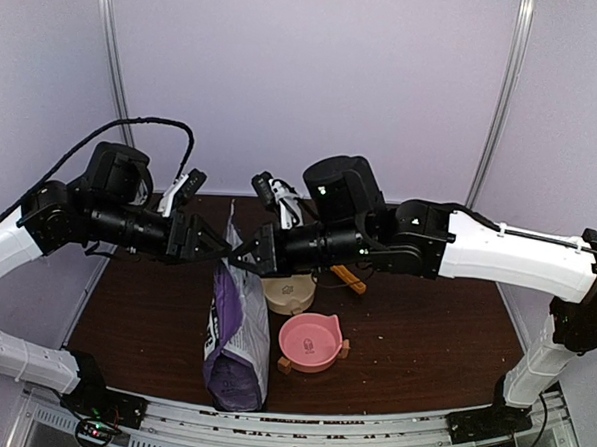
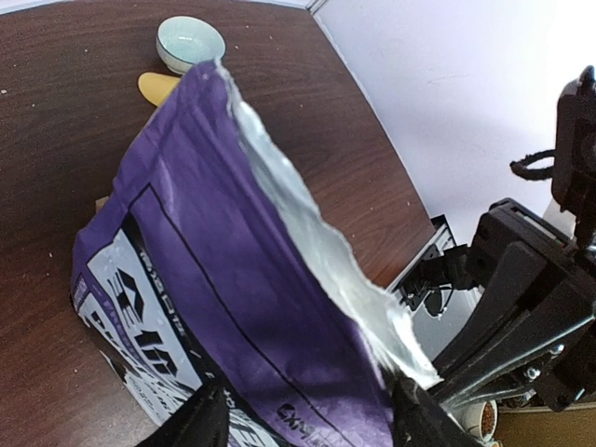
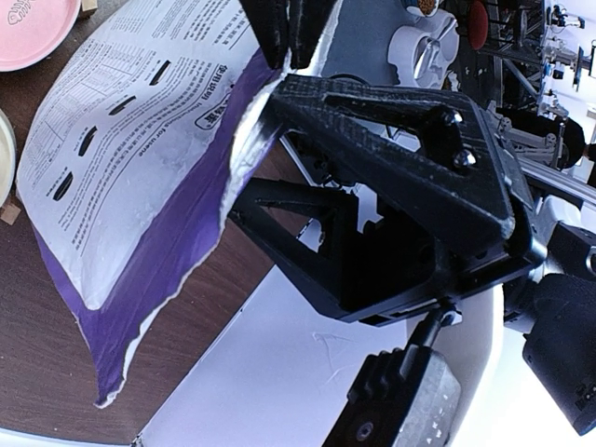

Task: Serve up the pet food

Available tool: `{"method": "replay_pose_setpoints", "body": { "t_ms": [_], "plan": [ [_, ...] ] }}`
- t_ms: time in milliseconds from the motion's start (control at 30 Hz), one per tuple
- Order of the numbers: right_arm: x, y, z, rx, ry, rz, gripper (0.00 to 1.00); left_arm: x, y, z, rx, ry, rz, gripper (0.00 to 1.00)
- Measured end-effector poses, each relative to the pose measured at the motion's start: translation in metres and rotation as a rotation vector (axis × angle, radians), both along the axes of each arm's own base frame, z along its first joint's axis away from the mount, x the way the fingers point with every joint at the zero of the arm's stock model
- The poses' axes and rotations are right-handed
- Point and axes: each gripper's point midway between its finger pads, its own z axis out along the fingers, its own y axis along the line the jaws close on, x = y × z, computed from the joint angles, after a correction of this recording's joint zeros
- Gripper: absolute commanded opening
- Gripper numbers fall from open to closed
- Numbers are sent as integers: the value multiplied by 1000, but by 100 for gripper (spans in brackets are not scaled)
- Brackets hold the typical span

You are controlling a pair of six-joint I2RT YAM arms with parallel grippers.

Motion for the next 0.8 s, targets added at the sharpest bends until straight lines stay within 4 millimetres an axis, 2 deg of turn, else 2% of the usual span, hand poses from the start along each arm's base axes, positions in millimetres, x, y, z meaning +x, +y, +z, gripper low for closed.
{"method": "replay_pose_setpoints", "body": {
  "t_ms": [367, 500, 733, 800],
  "plan": [
    [0, -1, -3, -15, -10, 6, 0, 1, -9, -2, 11, 14, -38, 43],
    [0, -1, -5, -33, -15, 7, 0, 0, -15, -1, 4, 28, -68, 31],
    [1, 1, -8, -58, -27, 11, 0, -5, -22, 3, -20, 41, -115, 0],
    [2, 1, -9, -67, -32, 10, 0, -6, -24, 5, -32, 40, -124, 0]
  ]
}}
